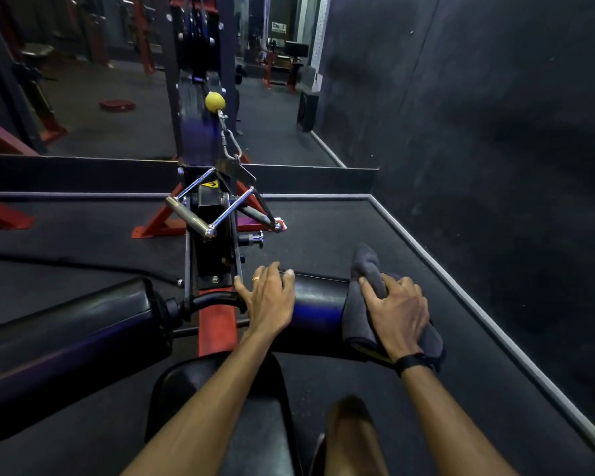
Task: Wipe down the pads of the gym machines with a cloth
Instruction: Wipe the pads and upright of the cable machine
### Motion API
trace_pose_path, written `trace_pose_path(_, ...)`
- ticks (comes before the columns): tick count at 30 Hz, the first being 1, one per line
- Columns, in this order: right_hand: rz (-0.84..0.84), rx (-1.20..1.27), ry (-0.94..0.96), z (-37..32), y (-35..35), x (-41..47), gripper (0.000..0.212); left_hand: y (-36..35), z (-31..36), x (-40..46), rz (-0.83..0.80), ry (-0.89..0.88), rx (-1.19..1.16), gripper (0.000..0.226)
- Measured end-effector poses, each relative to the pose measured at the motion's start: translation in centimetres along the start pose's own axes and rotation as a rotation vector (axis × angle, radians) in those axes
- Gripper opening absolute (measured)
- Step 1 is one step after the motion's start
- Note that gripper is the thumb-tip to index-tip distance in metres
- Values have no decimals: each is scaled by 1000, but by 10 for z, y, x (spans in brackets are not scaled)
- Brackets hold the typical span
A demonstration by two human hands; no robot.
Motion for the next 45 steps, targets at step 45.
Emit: trace_pose_path(45, 2, 18, 409, -108, -27, -35, 31, 19, -27, -47, 203, -375, 57, 54)
Point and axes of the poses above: each hand's wrist, its own x-axis towards the middle knuckle, its own y-axis out of the back of the hand, z = x × y, the point moved 7 cm from there along x, towards the middle knuckle, and after that the axes turned 1 degree about -y, right-handed, at the moved point
